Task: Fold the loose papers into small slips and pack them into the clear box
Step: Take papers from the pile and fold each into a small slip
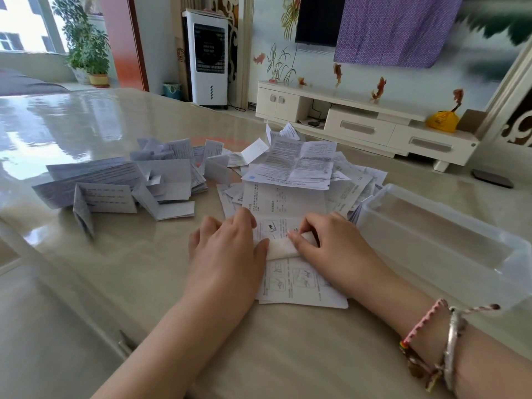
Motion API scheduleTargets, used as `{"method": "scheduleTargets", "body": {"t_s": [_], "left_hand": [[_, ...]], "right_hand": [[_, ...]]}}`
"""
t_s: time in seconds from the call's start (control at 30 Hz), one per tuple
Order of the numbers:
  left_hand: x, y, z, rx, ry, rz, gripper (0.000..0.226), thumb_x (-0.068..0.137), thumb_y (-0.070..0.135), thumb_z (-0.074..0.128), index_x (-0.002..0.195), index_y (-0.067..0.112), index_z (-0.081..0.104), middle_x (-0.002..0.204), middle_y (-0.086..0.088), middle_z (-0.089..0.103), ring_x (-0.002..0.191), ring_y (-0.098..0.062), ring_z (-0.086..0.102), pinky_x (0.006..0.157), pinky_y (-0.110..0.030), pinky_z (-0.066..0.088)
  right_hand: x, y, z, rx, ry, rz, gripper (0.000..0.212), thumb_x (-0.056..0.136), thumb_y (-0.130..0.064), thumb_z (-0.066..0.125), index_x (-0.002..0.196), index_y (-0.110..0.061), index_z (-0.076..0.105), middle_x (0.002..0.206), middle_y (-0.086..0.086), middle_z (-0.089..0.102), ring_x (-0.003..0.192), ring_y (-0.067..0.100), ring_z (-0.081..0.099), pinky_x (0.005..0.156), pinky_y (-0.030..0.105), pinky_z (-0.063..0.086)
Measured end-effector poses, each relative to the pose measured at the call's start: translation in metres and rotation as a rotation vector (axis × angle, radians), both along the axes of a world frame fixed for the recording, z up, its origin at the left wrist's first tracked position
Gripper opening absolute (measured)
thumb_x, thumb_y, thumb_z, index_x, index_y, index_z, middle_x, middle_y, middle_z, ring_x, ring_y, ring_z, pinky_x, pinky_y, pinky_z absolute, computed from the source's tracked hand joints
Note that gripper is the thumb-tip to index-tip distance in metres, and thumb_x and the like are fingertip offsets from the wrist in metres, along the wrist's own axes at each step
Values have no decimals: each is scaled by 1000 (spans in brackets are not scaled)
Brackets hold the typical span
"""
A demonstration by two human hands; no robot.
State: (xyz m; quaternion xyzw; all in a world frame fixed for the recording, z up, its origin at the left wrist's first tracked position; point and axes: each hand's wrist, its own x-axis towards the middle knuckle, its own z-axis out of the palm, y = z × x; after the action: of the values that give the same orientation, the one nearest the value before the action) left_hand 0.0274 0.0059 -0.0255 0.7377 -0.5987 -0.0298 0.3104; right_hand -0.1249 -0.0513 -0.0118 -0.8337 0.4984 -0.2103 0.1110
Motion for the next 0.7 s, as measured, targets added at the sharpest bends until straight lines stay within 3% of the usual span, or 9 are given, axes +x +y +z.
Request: {"method": "scheduleTargets", "body": {"t_s": [0.13, 0.37, 0.5, 0.7], "left_hand": [[0, -1, 0, 11, -48, 4, 19, 98, 43, 36, 113, 32, 33, 99, 11, 61, 112, -17, 32, 92, -31, 16], [-3, 0, -1, -11, -114, 14, 16, 99, 39, 35, 111, 28, 33, 101, 12, 55, 111, -17, 33, 91, -32, 16], [-3, -2, -3, -13, -140, 17, 17, 100, 38, 33, 114, 28, 32, 114, 11, 55, 111, -19, 33, 93, -33, 17], [-3, -3, -6, -16, -197, 12, 15, 99, 29, 37, 113, 28, 32, 121, 10, 53, 108, -19, 31, 88, -32, 15]], "right_hand": [[3, -2, -2, -57, 48, 11, 24, 96, -43, 48, 82, -23, 47, 73, -17, 42, 86, 12, 42, 81, 30, 33], [5, -2, -1, -87, 96, 4, 26, 98, -46, 43, 88, -22, 47, 76, -12, 43, 89, 14, 42, 88, 32, 35], [8, -3, -1, -115, 158, -15, 26, 98, -48, 41, 90, -23, 44, 87, -7, 52, 98, 17, 49, 91, 35, 36], [19, 14, -10, -403, 143, 9, 40, 83, -54, 43, 105, -20, 40, 103, -2, 48, 98, 21, 43, 79, 38, 39]]}}
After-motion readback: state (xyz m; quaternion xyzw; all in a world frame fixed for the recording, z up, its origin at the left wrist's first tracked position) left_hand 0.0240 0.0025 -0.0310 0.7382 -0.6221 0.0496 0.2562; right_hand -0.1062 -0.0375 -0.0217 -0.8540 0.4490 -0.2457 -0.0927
